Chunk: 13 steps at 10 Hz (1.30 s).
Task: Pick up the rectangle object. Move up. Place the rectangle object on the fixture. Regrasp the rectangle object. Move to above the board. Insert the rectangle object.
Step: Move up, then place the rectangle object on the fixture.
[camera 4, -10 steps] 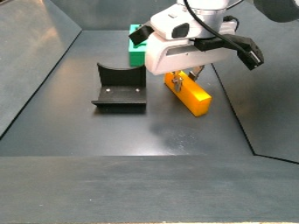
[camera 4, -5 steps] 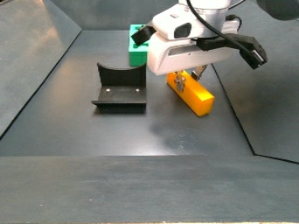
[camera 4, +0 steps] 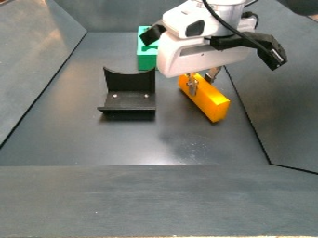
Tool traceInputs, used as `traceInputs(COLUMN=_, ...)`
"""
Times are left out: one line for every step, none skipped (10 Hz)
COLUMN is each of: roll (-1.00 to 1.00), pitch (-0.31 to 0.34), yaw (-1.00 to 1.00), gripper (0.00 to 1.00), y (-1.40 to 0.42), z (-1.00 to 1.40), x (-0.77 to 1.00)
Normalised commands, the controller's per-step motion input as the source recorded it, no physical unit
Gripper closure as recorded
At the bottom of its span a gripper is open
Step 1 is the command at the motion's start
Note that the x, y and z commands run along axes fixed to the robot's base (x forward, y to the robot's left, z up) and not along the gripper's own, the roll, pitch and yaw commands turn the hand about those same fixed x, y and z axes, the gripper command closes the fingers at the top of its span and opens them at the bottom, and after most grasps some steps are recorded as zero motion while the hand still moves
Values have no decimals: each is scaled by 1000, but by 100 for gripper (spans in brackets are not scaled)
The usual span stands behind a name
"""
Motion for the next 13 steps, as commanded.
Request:
traceInputs(roll=0, pitch=0, yaw=0, gripper=100, y=0, z=833, x=0)
traceInputs(roll=-11, pitch=65, yaw=29, gripper=100, y=19, z=709, x=-87)
traceInputs(roll=-17, pitch=70, yaw=28, gripper=100, y=13, z=647, x=-76)
traceInputs(roll=-29, pitch=67, yaw=28, gripper=100, y=4, z=487, x=-42)
traceInputs(roll=-39, pitch=56, yaw=26, gripper=100, y=-3, z=346, x=-25)
traceInputs(roll=0, pitch=0, yaw=0, gripper=100, y=0, z=1000, x=0)
traceInputs(roll=-7, pitch=-23, yaw=0, gripper=100, y=4, z=1000, x=10)
traceInputs(roll=-18, pitch=0, yaw=1, gripper=100, y=-2, z=1000, x=-5)
traceInputs(roll=-28, pitch=10, yaw=4, gripper=100, y=-5, z=1000, x=-11)
traceInputs(roll=-38, pitch=15, yaw=6, gripper=100, y=-9, z=1000, x=-15)
traceInputs(roll=-53, pitch=22, yaw=11, gripper=100, y=-13, z=909, x=-15)
traceInputs(roll=-65, pitch=26, yaw=14, gripper=100, y=-14, z=753, x=-11)
traceInputs(roll=-80, pitch=37, yaw=16, gripper=100, y=-14, z=541, x=-4)
